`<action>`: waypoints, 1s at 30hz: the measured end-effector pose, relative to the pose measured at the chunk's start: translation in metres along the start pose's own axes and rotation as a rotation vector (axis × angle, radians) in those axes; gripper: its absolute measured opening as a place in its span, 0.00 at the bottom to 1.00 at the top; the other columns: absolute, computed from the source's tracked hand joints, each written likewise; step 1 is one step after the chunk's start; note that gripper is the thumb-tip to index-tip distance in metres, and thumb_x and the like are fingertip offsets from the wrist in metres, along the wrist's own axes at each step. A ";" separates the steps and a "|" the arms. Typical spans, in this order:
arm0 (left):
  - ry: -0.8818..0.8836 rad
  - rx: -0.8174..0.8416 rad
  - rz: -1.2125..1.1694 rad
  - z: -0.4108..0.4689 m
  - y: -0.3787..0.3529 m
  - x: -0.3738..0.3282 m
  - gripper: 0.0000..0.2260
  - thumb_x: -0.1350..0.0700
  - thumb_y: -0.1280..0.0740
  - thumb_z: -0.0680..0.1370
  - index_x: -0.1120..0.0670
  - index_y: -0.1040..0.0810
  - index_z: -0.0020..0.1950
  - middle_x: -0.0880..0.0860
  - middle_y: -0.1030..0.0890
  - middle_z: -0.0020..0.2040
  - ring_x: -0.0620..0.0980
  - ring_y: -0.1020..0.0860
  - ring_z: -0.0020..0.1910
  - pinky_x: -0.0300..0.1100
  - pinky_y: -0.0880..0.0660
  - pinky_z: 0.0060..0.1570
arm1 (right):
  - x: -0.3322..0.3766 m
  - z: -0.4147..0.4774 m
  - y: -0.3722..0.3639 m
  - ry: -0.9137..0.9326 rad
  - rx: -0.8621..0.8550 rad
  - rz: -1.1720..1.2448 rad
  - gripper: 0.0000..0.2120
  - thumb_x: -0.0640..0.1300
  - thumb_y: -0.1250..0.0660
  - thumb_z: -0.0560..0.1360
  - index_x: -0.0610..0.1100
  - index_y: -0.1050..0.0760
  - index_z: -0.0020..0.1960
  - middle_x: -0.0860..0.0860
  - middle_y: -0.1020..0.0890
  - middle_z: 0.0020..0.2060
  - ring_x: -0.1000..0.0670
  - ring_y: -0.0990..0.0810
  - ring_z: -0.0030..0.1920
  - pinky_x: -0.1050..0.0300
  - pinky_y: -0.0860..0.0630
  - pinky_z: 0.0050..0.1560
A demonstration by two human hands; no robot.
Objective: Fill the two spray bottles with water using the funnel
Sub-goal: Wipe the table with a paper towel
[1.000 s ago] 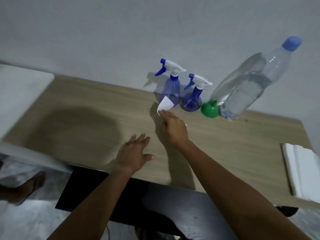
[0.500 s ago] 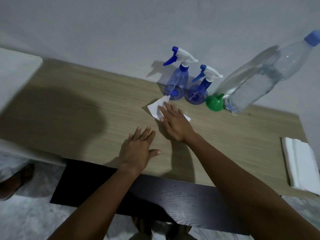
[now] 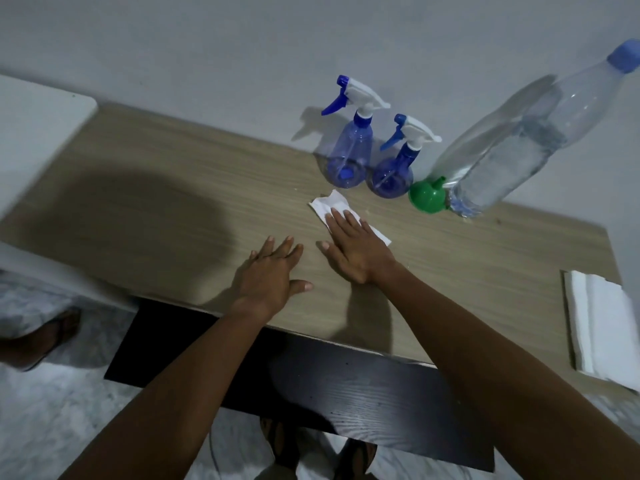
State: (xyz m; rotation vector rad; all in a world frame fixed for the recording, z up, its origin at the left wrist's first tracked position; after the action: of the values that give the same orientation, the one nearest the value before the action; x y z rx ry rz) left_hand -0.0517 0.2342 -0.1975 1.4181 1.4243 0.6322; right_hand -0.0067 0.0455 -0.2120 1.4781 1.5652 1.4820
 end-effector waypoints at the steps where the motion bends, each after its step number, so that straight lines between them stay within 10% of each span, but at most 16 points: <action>1: 0.004 0.004 0.009 0.001 0.000 -0.001 0.37 0.34 0.37 0.77 0.45 0.46 0.81 0.45 0.51 0.83 0.55 0.54 0.82 0.57 0.47 0.77 | -0.002 -0.008 0.000 0.022 0.010 -0.006 0.33 0.62 0.54 0.85 0.45 0.53 0.84 0.48 0.52 0.84 0.47 0.55 0.83 0.45 0.55 0.82; 12: -0.061 -0.030 -0.009 -0.024 -0.023 -0.098 0.37 0.35 0.31 0.73 0.42 0.39 0.79 0.47 0.42 0.81 0.57 0.48 0.80 0.56 0.43 0.76 | -0.088 -0.074 0.052 -0.126 -0.004 0.180 0.28 0.54 0.49 0.87 0.42 0.46 0.83 0.41 0.42 0.81 0.42 0.44 0.81 0.54 0.45 0.77; 30: 0.073 0.148 0.018 -0.025 -0.058 -0.133 0.49 0.36 0.25 0.68 0.41 0.49 0.81 0.47 0.57 0.83 0.57 0.59 0.81 0.64 0.49 0.77 | -0.097 -0.175 -0.019 -0.003 0.016 0.037 0.36 0.66 0.54 0.83 0.47 0.53 0.84 0.51 0.53 0.84 0.51 0.58 0.83 0.44 0.60 0.82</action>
State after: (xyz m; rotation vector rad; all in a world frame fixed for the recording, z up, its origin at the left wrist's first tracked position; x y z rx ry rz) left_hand -0.1221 0.1051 -0.2028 1.5382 1.5437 0.6058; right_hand -0.1449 -0.1006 -0.2113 1.5252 1.5594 1.4907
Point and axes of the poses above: each hand's wrist, its own z-axis towards the middle knuckle, its own y-axis out of the back of the hand, x = y × z, the point moved 4 cm from there along z, towards the middle knuckle
